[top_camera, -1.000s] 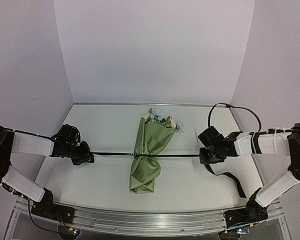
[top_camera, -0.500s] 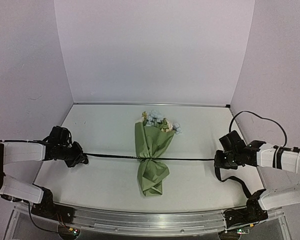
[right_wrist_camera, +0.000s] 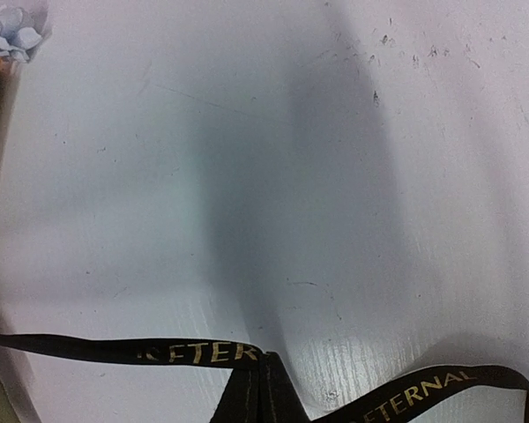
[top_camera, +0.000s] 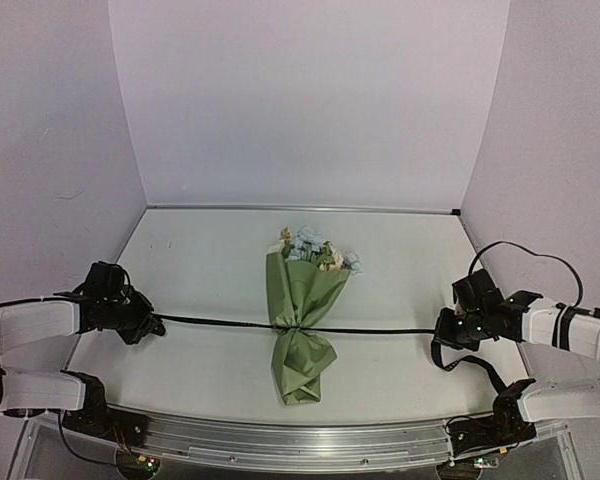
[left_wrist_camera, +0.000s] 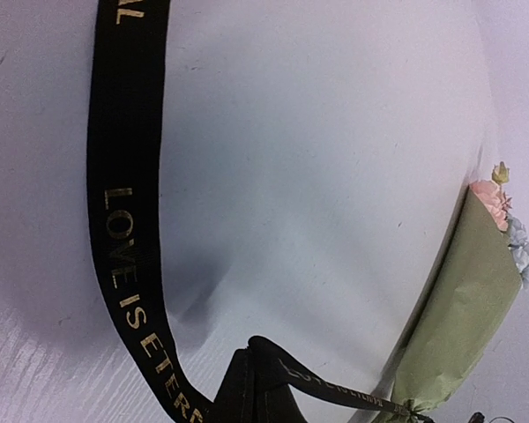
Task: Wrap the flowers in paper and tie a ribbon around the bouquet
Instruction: Tie the ribbon around the folded bouquet, then cross the half-tied ribbon over the folded bouquet.
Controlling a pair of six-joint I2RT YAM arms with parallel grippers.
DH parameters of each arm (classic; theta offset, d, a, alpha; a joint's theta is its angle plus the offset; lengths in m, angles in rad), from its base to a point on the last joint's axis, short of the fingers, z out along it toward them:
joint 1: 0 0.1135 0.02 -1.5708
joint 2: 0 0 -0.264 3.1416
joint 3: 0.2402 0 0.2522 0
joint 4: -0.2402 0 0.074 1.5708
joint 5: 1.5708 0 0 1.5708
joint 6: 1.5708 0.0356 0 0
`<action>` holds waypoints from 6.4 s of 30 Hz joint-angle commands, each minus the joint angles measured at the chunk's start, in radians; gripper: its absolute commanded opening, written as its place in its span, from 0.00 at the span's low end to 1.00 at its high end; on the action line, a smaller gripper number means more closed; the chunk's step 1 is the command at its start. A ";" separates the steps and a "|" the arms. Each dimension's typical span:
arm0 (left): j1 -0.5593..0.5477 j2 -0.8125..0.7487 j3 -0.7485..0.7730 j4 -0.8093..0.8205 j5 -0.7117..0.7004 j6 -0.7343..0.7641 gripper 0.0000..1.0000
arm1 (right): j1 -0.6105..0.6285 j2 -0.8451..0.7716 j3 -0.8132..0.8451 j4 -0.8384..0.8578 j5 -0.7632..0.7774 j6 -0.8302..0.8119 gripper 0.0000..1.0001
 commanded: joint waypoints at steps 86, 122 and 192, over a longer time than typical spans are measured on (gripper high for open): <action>-0.328 0.115 0.375 -0.259 -0.169 0.399 0.62 | -0.001 0.174 0.466 -0.768 -0.151 -0.259 0.85; -0.524 0.439 0.329 0.029 -0.417 -0.323 0.00 | 0.241 0.267 0.542 -0.511 -0.127 -0.215 0.96; -0.532 -0.071 0.336 0.057 0.026 -0.063 0.00 | 0.622 1.112 1.420 0.001 -0.264 -0.372 0.51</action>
